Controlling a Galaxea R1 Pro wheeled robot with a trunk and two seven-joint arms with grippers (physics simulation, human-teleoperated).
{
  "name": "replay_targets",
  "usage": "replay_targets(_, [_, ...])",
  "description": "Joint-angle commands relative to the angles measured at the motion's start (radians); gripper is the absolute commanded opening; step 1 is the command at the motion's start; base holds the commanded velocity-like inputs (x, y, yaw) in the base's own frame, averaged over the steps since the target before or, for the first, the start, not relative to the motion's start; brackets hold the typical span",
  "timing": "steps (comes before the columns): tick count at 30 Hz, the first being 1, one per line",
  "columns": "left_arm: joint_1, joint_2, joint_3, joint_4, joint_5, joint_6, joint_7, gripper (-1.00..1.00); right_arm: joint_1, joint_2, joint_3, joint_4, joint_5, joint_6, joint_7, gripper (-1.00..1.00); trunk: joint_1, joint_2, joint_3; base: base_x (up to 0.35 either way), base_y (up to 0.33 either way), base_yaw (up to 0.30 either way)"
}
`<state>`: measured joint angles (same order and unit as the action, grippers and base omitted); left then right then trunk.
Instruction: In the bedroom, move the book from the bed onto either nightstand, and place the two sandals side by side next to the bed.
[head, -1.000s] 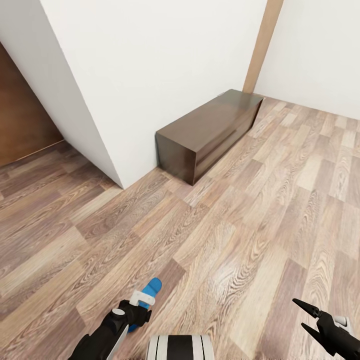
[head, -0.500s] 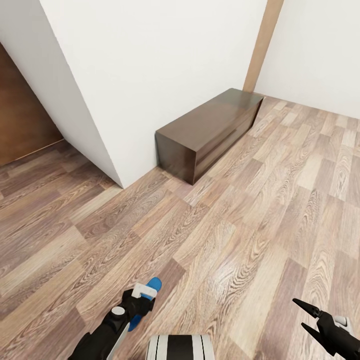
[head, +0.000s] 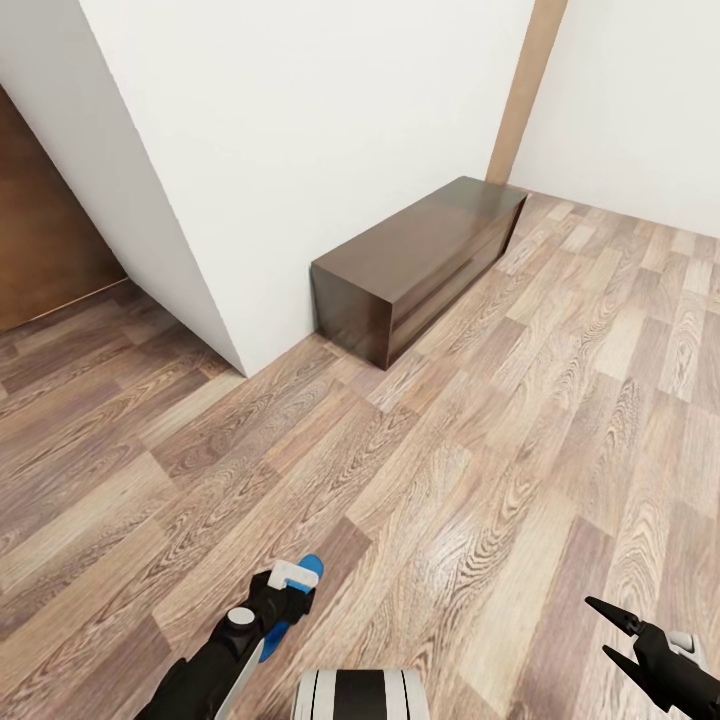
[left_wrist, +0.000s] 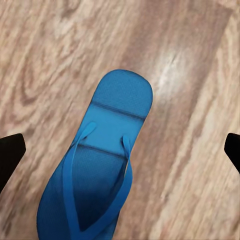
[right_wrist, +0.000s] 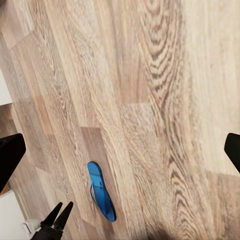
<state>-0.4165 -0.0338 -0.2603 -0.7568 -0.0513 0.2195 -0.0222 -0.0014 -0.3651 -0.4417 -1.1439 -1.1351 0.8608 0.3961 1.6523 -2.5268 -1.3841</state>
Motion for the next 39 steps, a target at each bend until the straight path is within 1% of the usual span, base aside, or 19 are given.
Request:
replay_targets(1, [0.000, 0.000, 0.000, -0.002, -0.005, 0.005, -0.002, 1.00, 0.000, 0.000, -0.002, 0.000, 0.003, 0.004, 0.004, 1.00, 0.000, 0.000, -0.001, 0.000, 0.000, 0.000])
replay_targets(9, [-0.001, 0.006, 0.001, 0.000, -0.005, 0.003, -0.004, 1.00, 0.000, 0.000, -0.001, 0.000, 0.003, 0.004, 0.004, 1.00, 0.000, 0.000, -0.001, 0.000, 0.000, 0.000])
replay_targets(35, [-0.001, 0.009, 0.002, 0.000, -0.005, 0.004, -0.003, 1.00, 0.000, 0.000, -0.001, 0.000, 0.003, 0.004, 0.004, 1.00, 0.012, -0.006, -0.101, 0.000, 0.000, 0.000])
replay_targets(39, [-0.001, 0.010, 0.002, -0.001, -0.005, 0.004, -0.002, 1.00, 0.000, 0.000, -0.001, 0.000, 0.003, 0.004, 0.004, 1.00, 0.012, -0.006, -0.101, 0.000, 0.000, 0.000])
